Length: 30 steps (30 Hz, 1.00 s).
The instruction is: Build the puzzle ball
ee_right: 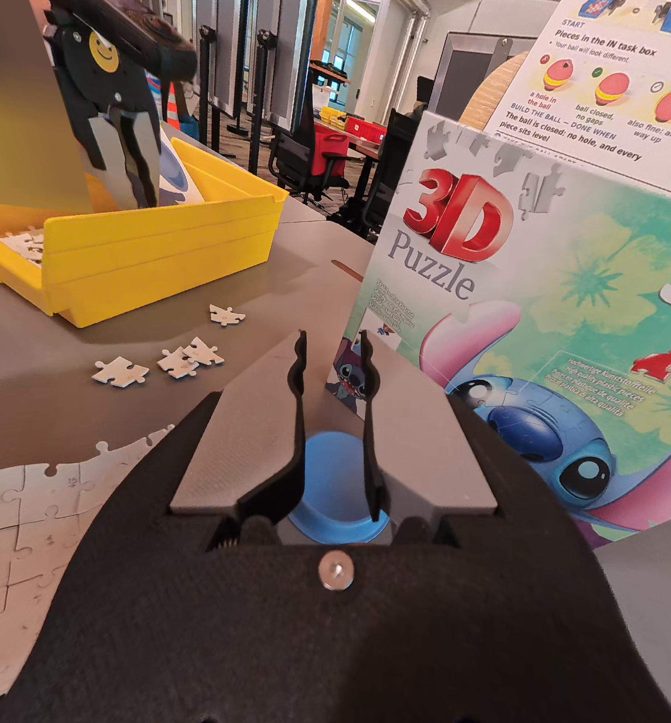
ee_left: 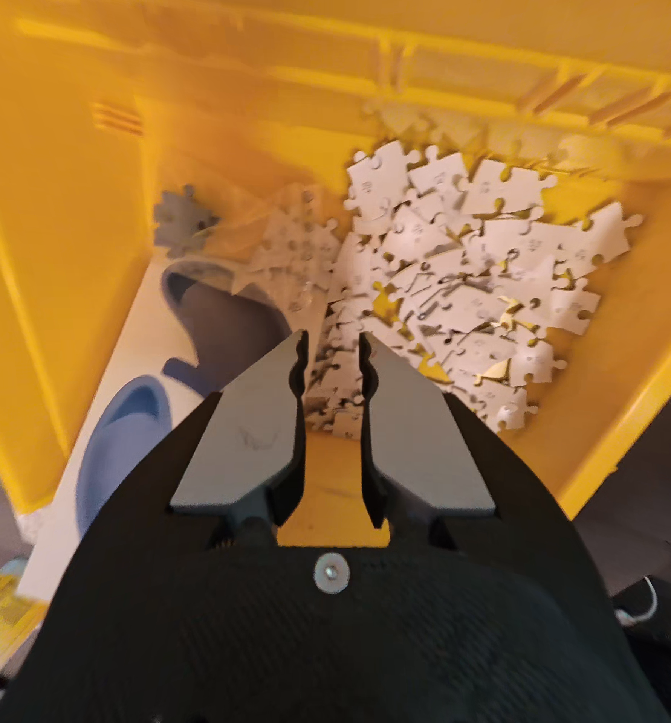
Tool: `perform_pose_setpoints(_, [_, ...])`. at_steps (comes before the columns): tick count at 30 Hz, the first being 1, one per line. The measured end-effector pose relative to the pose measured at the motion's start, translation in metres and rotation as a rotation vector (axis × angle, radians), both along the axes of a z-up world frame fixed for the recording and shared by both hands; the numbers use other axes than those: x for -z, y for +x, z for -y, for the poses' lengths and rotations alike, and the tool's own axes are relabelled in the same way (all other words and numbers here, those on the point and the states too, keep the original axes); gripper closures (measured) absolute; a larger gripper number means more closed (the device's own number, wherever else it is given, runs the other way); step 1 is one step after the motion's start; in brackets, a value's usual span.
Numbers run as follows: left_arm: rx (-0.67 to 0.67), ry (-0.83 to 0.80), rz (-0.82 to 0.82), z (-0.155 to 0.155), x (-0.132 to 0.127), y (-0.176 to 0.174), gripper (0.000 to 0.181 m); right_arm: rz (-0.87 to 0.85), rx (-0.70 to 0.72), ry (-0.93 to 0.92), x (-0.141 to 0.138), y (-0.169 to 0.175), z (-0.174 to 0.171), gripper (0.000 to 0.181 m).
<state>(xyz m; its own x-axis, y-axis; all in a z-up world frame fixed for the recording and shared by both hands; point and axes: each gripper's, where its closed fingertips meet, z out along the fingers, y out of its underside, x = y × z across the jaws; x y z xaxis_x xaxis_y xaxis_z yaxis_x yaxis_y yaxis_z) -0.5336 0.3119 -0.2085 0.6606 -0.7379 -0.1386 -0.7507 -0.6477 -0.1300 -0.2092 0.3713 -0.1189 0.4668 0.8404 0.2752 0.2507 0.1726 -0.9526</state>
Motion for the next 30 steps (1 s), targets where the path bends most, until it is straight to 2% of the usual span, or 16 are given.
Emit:
perform_pose_setpoints(7, [-0.140,0.135,-0.014,-0.007,-0.048,-0.039,0.158,0.004,-0.004,0.000,0.000,-0.001,0.001,0.157])
perform_pose_setpoints(10, [-0.161,0.145,-0.011,-0.006,-0.054,-0.046,0.158,0.007,-0.004,0.000,0.000,-0.001,0.002,0.158])
perform_pose_setpoints(13, [-0.134,0.044,-0.017,0.011,-0.036,-0.037,0.160,0.013,0.000,0.001,0.002,-0.001,0.000,0.157])
perform_pose_setpoints(17, [-0.072,-0.010,-0.140,0.022,-0.014,-0.036,0.164,0.018,0.004,-0.006,0.004,-0.001,-0.001,0.158])
perform_pose_setpoints(20, [-0.041,-0.109,-0.110,0.034,-0.001,-0.023,0.167,0.018,0.004,-0.007,0.004,-0.001,-0.001,0.158])
perform_pose_setpoints(23, [-0.022,-0.217,-0.175,0.047,0.014,-0.029,0.168,0.019,0.003,-0.004,0.004,-0.001,-0.001,0.158])
perform_pose_setpoints(26, [-0.022,-0.236,-0.252,0.045,0.024,-0.041,0.167,0.010,-0.001,0.002,0.001,-0.001,0.001,0.158])
perform_pose_setpoints(30, [-0.076,-0.212,-0.277,0.033,0.025,-0.053,0.181,0.008,-0.003,0.011,-0.001,-0.001,0.003,0.158])
